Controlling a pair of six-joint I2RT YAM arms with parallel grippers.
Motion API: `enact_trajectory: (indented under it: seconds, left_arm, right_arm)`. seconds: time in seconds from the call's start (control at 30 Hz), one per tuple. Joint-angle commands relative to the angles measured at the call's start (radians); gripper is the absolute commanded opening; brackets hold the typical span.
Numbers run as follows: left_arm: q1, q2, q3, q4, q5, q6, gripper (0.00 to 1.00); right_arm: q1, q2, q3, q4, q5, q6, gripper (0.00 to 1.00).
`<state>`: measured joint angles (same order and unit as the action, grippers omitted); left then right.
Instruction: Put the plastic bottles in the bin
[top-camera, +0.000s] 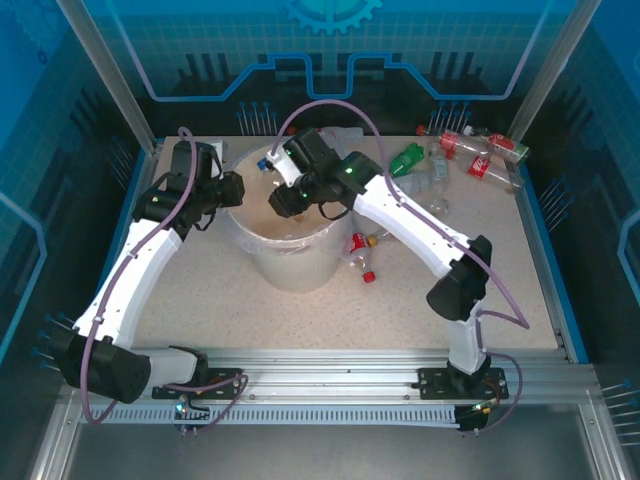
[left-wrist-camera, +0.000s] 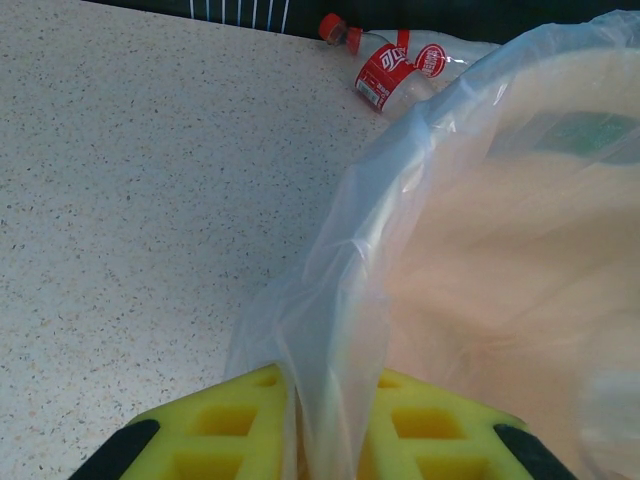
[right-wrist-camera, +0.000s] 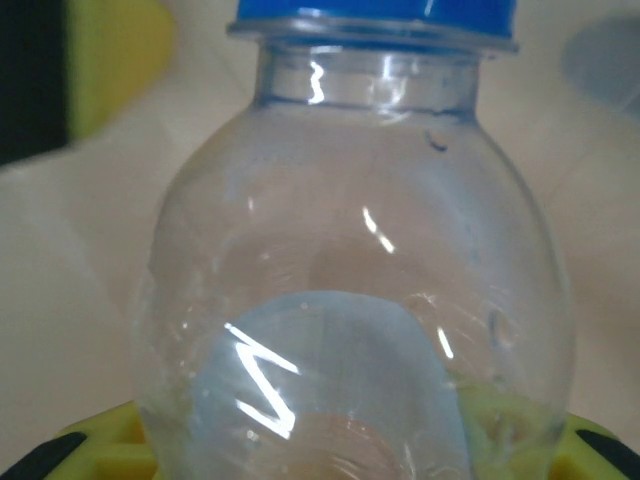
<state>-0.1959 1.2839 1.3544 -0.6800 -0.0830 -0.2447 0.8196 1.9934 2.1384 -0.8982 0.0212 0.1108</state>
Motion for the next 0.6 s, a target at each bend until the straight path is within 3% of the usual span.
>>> enact_trajectory:
  seconds: [0.0, 0.27, 0.57]
  left_arm:
    - [-0.011, 0.015, 0.02, -0.026, 0.003, -0.004, 0.2]
    - [-0.017, 0.014, 0.006, -0.004, -0.006, -0.007, 0.18]
    - [-0.023, 0.02, 0.003, 0.005, -0.017, -0.011, 0.17]
  right_arm:
    - [0.012, 0.034, -0.028, -0.023, 0.001, -0.007, 0.38]
    - [0.02, 0.083, -0.153, 0.044, 0.009, -0.002, 0.39]
    - [0.022, 0.094, -0.217, 0.074, 0.017, -0.007, 0.6]
